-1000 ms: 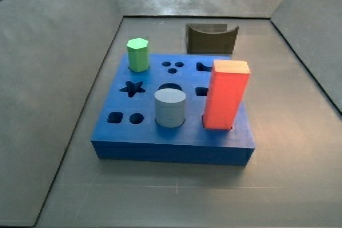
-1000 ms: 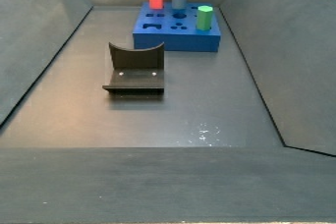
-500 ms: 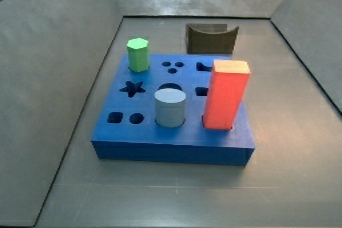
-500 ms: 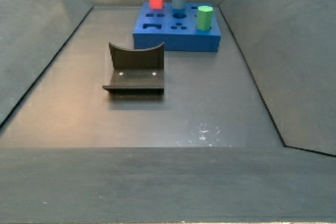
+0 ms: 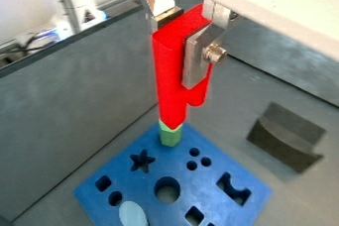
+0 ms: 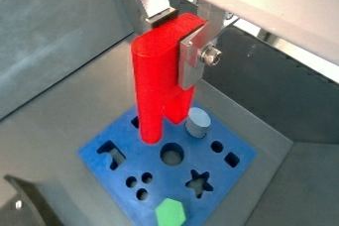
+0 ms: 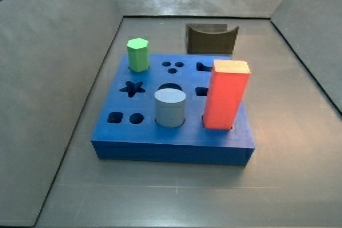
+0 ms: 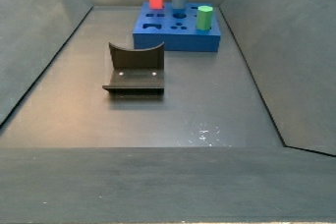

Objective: Pick up the square-circle object. Move up. Place the square-circle object on the fixture. Regrasp the square-circle object. Move to above the board. Insert the square-circle object.
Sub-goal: Insert the square-circle object.

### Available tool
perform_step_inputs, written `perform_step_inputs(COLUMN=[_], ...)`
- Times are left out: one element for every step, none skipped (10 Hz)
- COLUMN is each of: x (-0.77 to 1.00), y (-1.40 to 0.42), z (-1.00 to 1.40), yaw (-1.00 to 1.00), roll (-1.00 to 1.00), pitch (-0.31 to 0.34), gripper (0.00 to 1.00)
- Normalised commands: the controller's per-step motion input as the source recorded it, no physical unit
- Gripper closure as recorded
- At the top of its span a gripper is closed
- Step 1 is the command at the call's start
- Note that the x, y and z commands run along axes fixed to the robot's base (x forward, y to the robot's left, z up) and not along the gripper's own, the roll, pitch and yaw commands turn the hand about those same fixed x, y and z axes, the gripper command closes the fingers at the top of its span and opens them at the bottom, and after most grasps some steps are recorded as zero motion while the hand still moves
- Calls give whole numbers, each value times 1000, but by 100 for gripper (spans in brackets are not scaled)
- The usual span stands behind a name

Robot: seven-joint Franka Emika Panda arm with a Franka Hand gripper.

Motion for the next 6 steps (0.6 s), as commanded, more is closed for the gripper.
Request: perform_step_inputs(x=[0,0,0,0,126,0], y=[0,0,0,-20,-3,11], z=[-9,-17,-43,-111,-31,0], yaw=[-1000,-1000,-1000,-1000,-111,0], roll=[0,0,-7,-76,-31,0], pitch=[0,0,0,0,39,7], gripper=[100,100,100,100,100,100])
